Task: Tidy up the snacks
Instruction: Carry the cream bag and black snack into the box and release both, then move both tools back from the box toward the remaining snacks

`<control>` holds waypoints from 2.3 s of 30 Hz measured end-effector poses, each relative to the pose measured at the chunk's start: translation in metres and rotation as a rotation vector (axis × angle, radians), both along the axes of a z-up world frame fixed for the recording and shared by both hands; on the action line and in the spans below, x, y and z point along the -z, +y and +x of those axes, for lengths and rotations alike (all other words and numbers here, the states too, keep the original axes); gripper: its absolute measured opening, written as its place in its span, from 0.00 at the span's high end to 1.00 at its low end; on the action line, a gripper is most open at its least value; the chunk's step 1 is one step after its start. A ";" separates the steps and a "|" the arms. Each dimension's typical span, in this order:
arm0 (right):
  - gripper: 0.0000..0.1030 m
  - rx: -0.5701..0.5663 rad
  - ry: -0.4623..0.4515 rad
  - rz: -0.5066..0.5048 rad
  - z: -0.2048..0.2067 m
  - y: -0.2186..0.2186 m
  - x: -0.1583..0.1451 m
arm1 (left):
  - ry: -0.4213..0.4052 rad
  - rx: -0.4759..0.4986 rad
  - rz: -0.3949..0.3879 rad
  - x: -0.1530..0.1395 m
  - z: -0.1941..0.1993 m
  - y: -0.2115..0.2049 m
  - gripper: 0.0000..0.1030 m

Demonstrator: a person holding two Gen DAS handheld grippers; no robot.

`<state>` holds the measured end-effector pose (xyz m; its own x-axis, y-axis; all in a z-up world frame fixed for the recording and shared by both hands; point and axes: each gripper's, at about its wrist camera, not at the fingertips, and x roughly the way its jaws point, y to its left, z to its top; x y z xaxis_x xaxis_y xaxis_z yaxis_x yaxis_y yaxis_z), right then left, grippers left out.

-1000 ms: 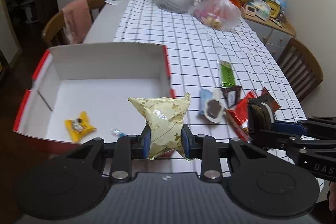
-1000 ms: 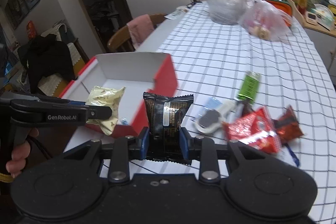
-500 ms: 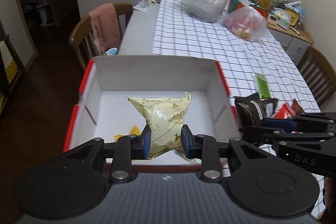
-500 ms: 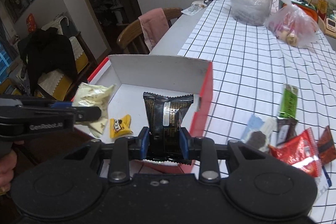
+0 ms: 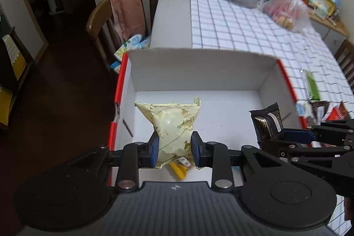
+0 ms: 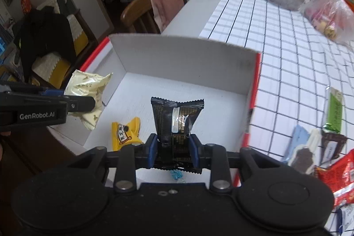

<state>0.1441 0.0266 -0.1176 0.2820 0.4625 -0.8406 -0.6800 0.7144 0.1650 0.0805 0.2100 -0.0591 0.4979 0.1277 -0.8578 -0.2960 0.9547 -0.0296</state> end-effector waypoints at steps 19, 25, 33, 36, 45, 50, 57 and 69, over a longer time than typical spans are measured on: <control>0.70 -0.017 0.038 -0.086 -0.006 0.021 0.031 | 0.161 0.076 0.019 0.052 0.020 -0.006 0.72; 0.67 -0.005 0.026 -0.068 -0.007 0.016 0.026 | 0.168 0.090 0.011 0.055 0.017 -0.008 0.72; 0.61 0.029 0.017 -0.029 -0.011 0.005 0.016 | 0.133 0.068 -0.011 0.048 0.009 -0.005 0.57; 0.59 0.034 0.006 -0.007 -0.015 0.000 0.009 | 0.097 0.059 -0.023 0.040 0.003 -0.005 0.47; 0.50 0.056 -0.034 0.068 -0.026 -0.022 -0.021 | -0.010 0.091 -0.013 0.007 -0.015 -0.021 0.42; 0.38 0.077 -0.069 0.107 -0.033 -0.040 -0.038 | -0.088 0.111 -0.015 -0.014 -0.025 -0.033 0.39; 0.25 0.115 -0.116 0.147 -0.037 -0.075 -0.060 | -0.162 0.151 -0.030 -0.031 -0.029 -0.057 0.31; 0.04 0.237 -0.173 0.214 -0.037 -0.160 -0.081 | -0.251 0.262 -0.052 -0.047 -0.019 -0.119 0.29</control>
<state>0.1074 -0.1330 -0.0370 0.5318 0.5273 -0.6627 -0.5305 0.8174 0.2246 0.0614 0.0913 -0.0122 0.7036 -0.0729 -0.7069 -0.0188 0.9925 -0.1210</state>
